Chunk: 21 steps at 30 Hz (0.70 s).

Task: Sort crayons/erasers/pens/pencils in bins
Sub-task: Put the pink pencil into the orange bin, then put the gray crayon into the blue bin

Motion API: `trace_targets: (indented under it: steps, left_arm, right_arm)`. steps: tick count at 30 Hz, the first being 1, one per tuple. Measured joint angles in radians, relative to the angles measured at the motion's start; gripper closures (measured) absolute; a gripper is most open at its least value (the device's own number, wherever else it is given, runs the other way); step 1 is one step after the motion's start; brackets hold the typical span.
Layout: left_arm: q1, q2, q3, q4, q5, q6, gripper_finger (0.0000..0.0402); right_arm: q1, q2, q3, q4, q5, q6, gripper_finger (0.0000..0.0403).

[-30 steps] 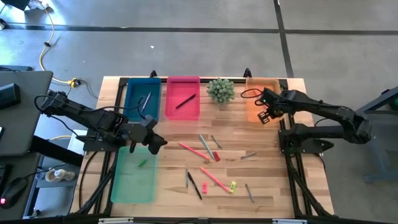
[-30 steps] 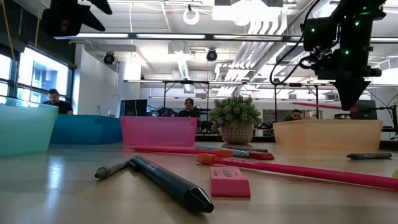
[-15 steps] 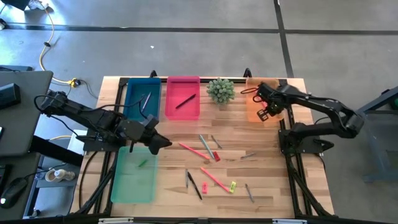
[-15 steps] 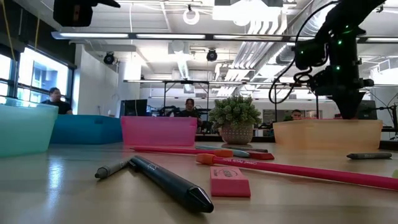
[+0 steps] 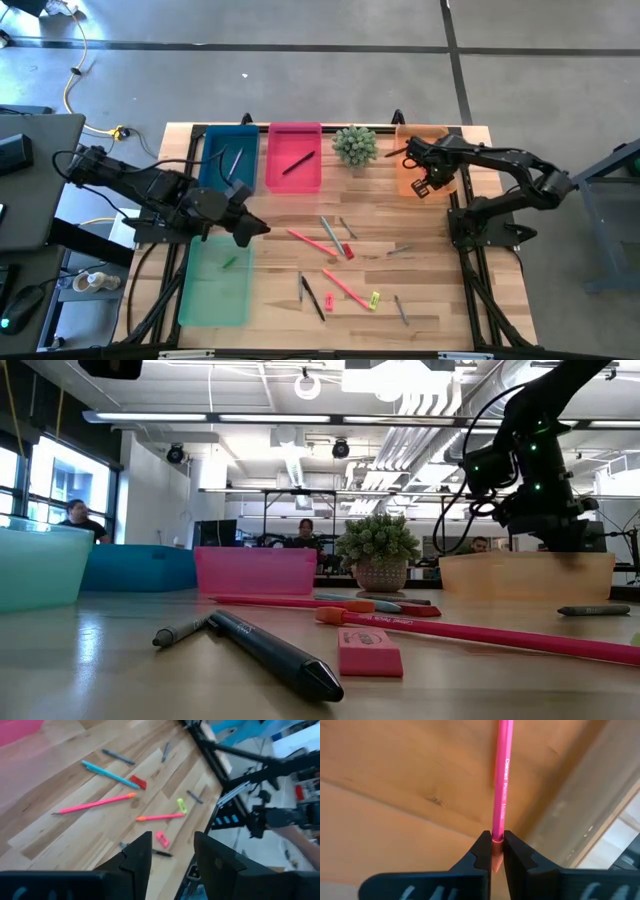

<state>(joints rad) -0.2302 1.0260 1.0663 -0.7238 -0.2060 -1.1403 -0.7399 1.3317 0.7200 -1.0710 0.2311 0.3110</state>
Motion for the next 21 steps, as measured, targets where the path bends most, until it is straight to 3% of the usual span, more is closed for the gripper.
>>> trace_targets:
  steps: [4,13,21]
  left_arm:
    - [-0.003,0.040,0.044,-0.052,0.018,0.004,0.0268]
    - [-0.055,0.154,0.057,-0.088,0.022,-0.092,0.0268]
    - [-0.089,0.220,0.057,-0.096,0.022,-0.158,0.0268]
  right_arm:
    - [0.000,0.004,0.000,0.000,0.000,0.000,0.0377]
    - [0.000,0.003,0.018,-0.002,0.001,0.002,0.0290]
    - [0.000,0.003,0.132,-0.028,0.001,-0.001,0.0279]
